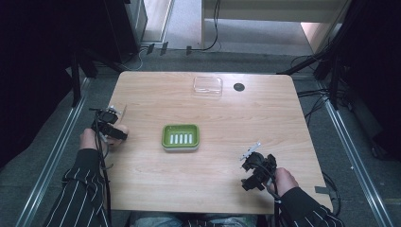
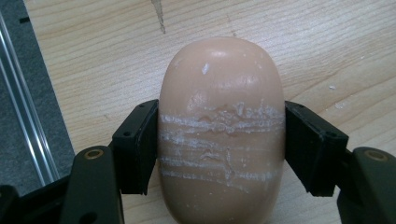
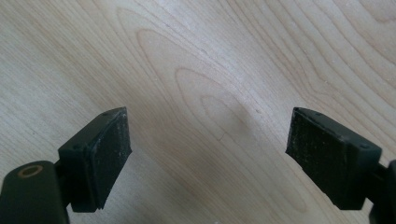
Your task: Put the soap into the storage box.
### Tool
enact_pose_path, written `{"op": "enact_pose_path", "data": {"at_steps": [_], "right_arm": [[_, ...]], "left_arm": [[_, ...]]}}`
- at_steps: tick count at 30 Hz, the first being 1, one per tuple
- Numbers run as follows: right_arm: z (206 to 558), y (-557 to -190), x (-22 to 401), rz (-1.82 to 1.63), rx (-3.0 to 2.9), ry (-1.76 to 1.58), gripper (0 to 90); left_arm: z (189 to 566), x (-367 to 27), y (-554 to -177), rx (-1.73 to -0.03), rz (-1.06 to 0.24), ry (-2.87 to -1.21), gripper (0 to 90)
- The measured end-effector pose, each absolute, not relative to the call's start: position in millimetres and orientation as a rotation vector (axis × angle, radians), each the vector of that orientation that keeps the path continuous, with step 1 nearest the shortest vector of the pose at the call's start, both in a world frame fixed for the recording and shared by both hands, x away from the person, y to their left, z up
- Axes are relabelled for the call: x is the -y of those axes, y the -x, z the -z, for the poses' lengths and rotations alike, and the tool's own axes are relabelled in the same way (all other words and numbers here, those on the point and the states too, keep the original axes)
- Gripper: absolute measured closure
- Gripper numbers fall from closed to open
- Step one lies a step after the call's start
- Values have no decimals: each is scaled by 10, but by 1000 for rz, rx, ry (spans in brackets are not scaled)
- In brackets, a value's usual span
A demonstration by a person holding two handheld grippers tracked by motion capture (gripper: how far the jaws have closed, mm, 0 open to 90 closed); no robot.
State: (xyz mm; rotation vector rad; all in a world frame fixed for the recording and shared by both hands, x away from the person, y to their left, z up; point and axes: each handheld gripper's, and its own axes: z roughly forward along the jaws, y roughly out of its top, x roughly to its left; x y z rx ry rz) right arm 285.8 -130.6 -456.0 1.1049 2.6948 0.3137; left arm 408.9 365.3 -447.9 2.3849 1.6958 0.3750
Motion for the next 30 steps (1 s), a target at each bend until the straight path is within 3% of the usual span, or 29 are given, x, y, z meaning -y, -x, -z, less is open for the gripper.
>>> {"op": "enact_pose_path", "data": {"at_steps": [30], "right_arm": [[4551, -2853, 1305, -304, -2696, -1107, 143]], "left_arm": [[4252, -3545, -3988, -1584, -420, -2395, 335]]}}
